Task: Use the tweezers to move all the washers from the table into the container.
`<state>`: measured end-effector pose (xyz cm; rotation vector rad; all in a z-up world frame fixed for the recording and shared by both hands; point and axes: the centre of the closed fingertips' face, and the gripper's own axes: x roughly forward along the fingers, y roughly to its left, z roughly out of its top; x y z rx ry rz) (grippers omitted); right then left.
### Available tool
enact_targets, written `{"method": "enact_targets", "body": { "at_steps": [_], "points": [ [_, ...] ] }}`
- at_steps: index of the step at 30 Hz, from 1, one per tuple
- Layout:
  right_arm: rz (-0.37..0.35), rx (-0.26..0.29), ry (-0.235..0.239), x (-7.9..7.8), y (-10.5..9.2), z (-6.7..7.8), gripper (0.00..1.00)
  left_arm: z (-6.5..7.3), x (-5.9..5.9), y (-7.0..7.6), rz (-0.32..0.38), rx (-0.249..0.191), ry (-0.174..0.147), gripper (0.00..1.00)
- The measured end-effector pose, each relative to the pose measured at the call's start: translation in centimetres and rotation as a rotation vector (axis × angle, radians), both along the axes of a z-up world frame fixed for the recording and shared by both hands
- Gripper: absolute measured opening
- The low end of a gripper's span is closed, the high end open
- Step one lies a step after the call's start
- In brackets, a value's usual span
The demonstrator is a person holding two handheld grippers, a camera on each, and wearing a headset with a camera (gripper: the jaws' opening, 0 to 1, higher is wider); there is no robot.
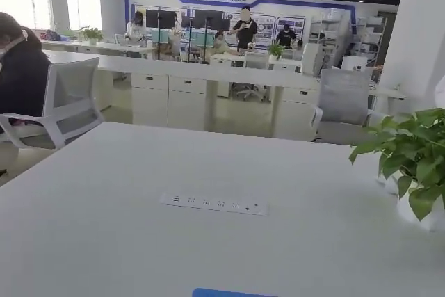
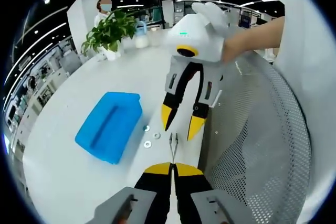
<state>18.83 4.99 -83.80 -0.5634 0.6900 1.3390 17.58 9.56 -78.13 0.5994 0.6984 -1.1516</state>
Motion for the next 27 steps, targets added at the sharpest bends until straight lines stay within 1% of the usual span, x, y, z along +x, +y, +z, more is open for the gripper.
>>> {"method": "enact_targets", "body": {
  "at_steps": [3,7,9,11,14,15,19,20,21,22,24,27],
  "points": [
    [0.027,-0.005,0.01,-0.2,0.9,-0.5,0.24,0.5,-0.3,0.0,0.001,0.001,-0.004,0.0],
    [0.056,0.002,0.026,-0.2,1.8,-0.7,0.24,0.9,-0.7,0.1,0.004,-0.003,-0.004,0.0],
    [0.08,-0.009,0.024,-0.3,1.9,-0.8,0.23,1.1,-0.9,0.2,0.0,0.004,-0.005,0.0],
    [0.106,-0.029,0.005,-0.2,2.0,-1.0,0.22,1.2,-1.0,0.2,-0.001,0.005,-0.007,0.0],
    [0.136,-0.023,-0.002,-0.3,2.5,-0.8,0.19,1.6,-1.2,0.2,-0.002,0.005,-0.013,0.0],
    [0.143,-0.019,-0.002,-0.3,2.7,-0.8,0.18,1.7,-1.3,0.3,-0.006,0.012,-0.025,0.0],
    [0.18,-0.009,-0.008,-0.6,3.5,-0.9,0.12,2.3,-1.3,0.3,-0.02,0.028,-0.048,0.0],
    [0.186,-0.006,-0.009,-0.7,3.7,-0.9,0.09,2.3,-1.3,0.3,-0.025,0.035,-0.052,0.0],
    [0.196,0.004,-0.015,-0.7,4.1,-0.9,0.08,2.4,-1.3,0.4,-0.033,0.043,-0.062,0.0],
    [0.19,0.008,-0.015,-0.6,4.2,-0.9,0.08,2.6,-1.2,0.6,-0.045,0.063,-0.08,0.0],
    [0.18,0.03,-0.012,-0.4,4.7,-0.7,0.08,2.8,-1.0,0.7,-0.054,0.083,-0.087,0.0],
    [0.164,0.053,-0.025,0.1,5.3,-0.4,0.08,3.1,-0.7,1.0,-0.068,0.114,-0.101,0.0]
  ]
}}
